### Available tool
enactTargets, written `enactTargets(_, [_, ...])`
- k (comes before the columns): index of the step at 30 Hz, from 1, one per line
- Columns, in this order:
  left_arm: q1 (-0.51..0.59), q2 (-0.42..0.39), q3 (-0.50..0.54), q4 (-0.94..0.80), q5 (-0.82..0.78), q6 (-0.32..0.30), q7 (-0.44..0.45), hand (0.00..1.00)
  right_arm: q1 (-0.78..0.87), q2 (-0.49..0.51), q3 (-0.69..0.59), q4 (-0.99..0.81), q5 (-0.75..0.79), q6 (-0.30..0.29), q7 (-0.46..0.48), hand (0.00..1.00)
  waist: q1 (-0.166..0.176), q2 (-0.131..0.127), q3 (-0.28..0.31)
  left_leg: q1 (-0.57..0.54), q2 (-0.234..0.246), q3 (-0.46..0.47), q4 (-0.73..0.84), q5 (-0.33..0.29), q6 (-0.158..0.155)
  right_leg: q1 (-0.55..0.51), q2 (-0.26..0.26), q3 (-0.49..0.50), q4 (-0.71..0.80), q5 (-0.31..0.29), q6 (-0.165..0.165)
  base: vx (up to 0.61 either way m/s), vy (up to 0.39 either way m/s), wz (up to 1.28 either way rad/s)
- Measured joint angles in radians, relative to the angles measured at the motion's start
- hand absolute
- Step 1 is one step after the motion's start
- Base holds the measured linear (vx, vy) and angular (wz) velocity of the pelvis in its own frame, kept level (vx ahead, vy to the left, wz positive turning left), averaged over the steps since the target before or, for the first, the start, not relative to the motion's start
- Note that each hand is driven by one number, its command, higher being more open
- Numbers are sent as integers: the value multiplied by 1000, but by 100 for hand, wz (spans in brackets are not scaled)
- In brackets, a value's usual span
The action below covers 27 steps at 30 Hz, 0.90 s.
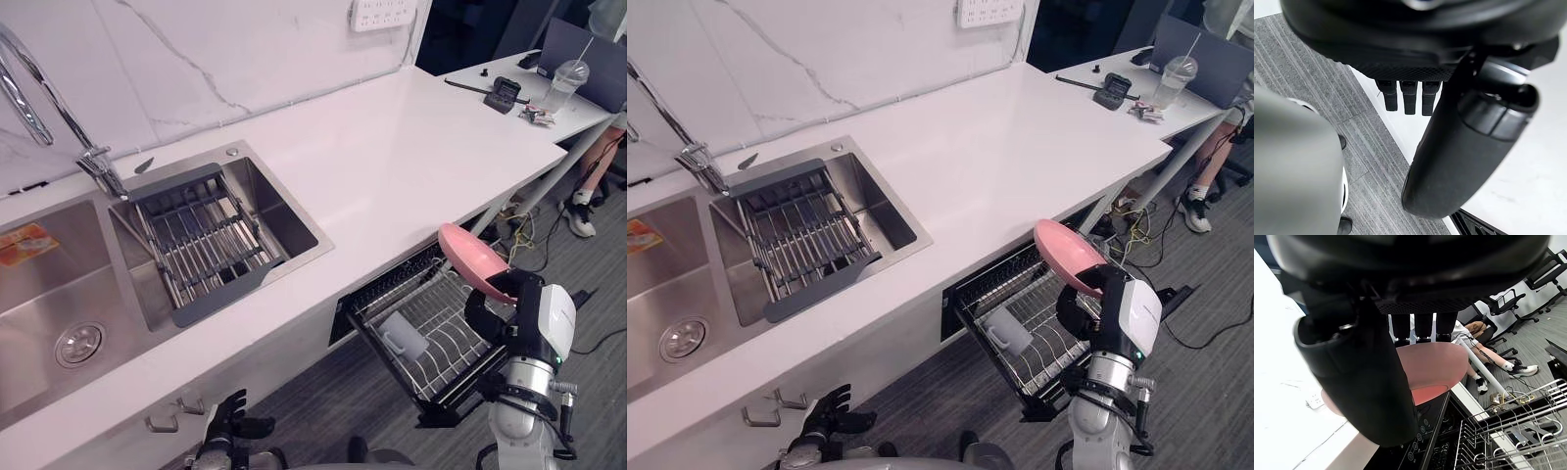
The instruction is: Walk over to the sink, pick up the cup, carry it to the dishwasher, place the cup inside the dishwasher, then close the dishwasher door
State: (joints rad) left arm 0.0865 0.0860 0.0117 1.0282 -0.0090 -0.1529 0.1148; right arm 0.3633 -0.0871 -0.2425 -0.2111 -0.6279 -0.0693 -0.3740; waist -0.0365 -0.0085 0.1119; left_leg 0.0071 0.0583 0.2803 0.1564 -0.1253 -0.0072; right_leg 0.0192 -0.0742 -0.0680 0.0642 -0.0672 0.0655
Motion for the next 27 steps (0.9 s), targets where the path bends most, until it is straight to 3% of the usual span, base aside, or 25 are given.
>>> enactTargets(5, [0,-2,0,3,8,-2,-7,90,-1,1,-53,77,19,-1,0,30,-2,5,0,3,-18,-20,-17,15,9,12,-13,-17,-19,11,5,-23,32,11])
enactTargets(9, [1,-14,1,0,9,-6,-8,90,-14,-12,-78,116,59,0,0,30,-2,30,16,-1,-25,-25,-20,21,16,4,-19,-19,-13,14,7,-57,20,3])
enactTargets(14, [-3,-32,0,-41,8,-9,-9,90,-106,-52,-107,129,100,7,-4,30,-4,60,84,-53,-29,-23,-29,43,24,-98,-33,-9,88,-7,2,-92,9,-3])
enactTargets(15, [-3,-37,0,-45,8,-10,-9,90,-115,-53,-107,129,111,9,-4,30,-3,51,93,-61,-29,-23,-27,45,24,-115,-34,-9,106,-13,1,-110,-35,2])
enactTargets(19, [-36,-33,-3,-54,7,-11,-8,90,-181,-84,-105,167,180,10,-5,30,14,57,135,-112,-26,-19,0,47,23,-203,-41,-6,206,-52,-9,-78,-47,0])
enactTargets(22, [-50,-28,-15,-67,-13,-15,-4,90,-240,-107,-100,230,245,12,-6,30,24,48,169,-143,-21,-16,15,48,20,-244,-41,-3,241,-61,-16,-49,-43,0])
enactTargets(27, [-89,-28,-22,-78,-32,-21,5,90,-316,-120,-99,297,295,18,-6,30,39,54,220,-173,-16,-6,33,49,19,-281,-41,2,270,-66,-18,-8,-6,-3])
